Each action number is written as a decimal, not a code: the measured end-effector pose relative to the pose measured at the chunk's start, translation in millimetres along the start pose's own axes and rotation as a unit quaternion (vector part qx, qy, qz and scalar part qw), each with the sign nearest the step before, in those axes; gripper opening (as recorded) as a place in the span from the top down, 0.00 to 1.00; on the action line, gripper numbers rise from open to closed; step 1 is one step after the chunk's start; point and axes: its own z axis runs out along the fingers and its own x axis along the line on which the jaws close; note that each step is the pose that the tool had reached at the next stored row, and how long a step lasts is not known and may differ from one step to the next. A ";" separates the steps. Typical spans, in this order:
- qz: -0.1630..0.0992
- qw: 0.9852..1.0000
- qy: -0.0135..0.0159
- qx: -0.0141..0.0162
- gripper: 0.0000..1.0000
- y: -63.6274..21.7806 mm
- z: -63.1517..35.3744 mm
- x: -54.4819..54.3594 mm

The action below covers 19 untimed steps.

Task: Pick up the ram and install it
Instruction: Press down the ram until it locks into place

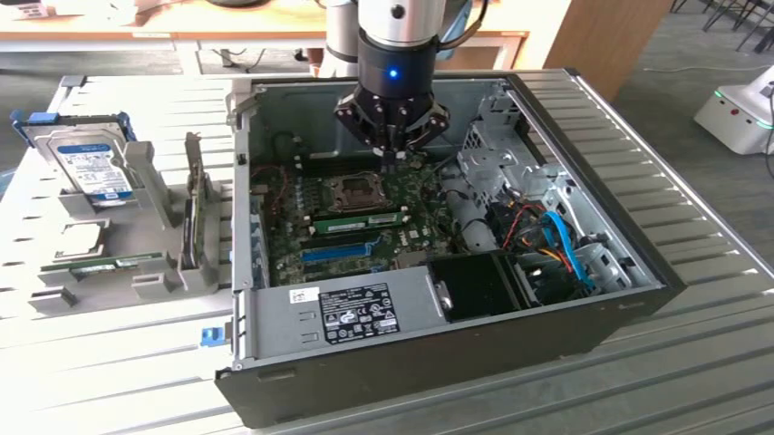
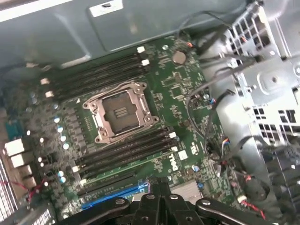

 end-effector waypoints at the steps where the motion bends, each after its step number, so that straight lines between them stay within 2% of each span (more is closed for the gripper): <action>1: -0.009 1.000 0.000 -0.001 0.89 0.0 0.1 0.0; 4: -0.036 0.999 0.002 -0.002 0.89 0.0 0.2 0.0; 8: -0.072 0.997 0.004 -0.004 0.89 0.0 0.3 0.0; 19: -0.079 0.997 0.005 -0.004 0.89 -0.2 2.2 0.3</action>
